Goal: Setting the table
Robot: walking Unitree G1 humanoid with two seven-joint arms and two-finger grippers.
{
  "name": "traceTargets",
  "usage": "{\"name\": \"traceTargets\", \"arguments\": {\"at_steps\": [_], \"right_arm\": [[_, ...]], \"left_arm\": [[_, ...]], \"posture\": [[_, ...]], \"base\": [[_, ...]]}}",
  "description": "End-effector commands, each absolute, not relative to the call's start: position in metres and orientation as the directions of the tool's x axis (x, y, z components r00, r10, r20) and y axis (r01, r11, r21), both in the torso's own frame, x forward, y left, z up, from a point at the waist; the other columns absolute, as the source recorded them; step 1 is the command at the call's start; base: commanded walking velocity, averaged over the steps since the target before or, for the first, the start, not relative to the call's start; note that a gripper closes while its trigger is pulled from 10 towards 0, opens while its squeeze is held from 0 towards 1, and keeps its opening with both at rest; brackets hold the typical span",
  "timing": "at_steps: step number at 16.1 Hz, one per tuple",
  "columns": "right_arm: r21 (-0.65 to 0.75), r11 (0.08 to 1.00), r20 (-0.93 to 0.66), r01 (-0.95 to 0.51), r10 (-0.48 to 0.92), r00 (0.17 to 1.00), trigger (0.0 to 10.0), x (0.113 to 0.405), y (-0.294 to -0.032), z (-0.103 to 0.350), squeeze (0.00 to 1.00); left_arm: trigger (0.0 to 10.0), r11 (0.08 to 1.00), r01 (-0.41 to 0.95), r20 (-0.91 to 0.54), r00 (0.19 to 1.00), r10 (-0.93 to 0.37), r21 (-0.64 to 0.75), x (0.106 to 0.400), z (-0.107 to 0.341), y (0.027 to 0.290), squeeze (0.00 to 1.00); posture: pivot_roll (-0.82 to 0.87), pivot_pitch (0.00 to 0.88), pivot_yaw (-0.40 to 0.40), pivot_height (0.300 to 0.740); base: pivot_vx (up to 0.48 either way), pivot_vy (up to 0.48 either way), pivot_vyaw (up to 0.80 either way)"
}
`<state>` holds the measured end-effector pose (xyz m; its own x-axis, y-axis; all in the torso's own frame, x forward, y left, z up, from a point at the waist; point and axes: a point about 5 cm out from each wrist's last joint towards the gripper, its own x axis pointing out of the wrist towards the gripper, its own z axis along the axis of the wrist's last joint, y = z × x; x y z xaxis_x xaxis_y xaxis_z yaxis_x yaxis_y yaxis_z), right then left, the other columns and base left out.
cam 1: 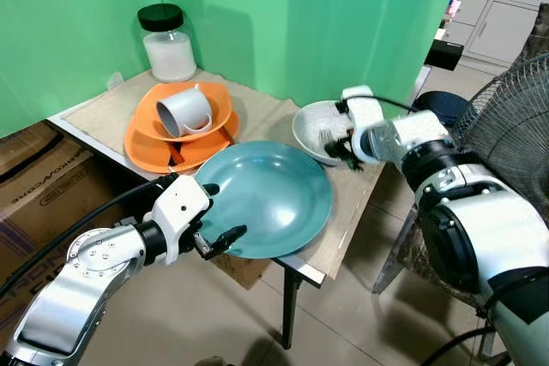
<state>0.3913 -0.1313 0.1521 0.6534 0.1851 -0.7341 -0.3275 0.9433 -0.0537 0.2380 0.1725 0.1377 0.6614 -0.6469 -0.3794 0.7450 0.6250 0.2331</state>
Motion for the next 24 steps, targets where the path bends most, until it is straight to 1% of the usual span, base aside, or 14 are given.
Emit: {"name": "traceTargets", "arguments": {"at_steps": [1, 4, 5, 6, 24], "right_arm": [[-0.063, 0.945, -0.752, -0.319, 0.165, 0.639, 10.0, 0.3893, -0.1376, 0.1486, 0.0], [-0.051, 0.951, -0.762, -0.306, 0.161, 0.627, 10.0, 0.3871, -0.1399, 0.1443, 0.0], [-0.043, 0.955, -0.764, -0.295, 0.159, 0.625, 0.9, 0.3862, -0.1409, 0.1423, 0.0], [-0.039, 0.956, -0.764, -0.291, 0.159, 0.625, 0.0, 0.3861, -0.1411, 0.142, 0.0], [-0.011, 0.948, -0.736, -0.319, 0.209, 0.644, 0.0, 0.3901, -0.1314, 0.1517, 0.0]], "left_arm": [[10.0, 0.616, 0.752, -0.382, 0.654, -0.652, 0.236, 0.2388, 0.137, 0.1711, 0.0], [10.0, 0.615, 0.753, -0.38, 0.653, -0.655, 0.235, 0.2392, 0.1373, 0.1701, 0.0], [10.0, 0.614, 0.754, -0.379, 0.652, -0.656, 0.235, 0.2394, 0.1375, 0.1695, 0.0], [10.0, 0.613, 0.755, -0.379, 0.652, -0.657, 0.235, 0.2394, 0.1376, 0.1695, 0.0], [10.0, 0.611, 0.754, -0.383, 0.652, -0.654, 0.241, 0.2437, 0.1376, 0.1727, 0.0]], "posture": [[0.04, 0.0, 0.003, 0.74], [0.04, 0.0, 0.003, 0.74], [0.04, 0.0, 0.007, 0.74], [0.04, 0.0, 0.007, 0.74], [0.04, 0.0, 0.017, 0.74]], "base": [[0.0, 0.0, 0.0], [0.0, 0.0, 0.0], [0.0, 0.0, 0.0], [0.0, 0.0, 0.0], [0.0, 0.0, 0.0]]}}
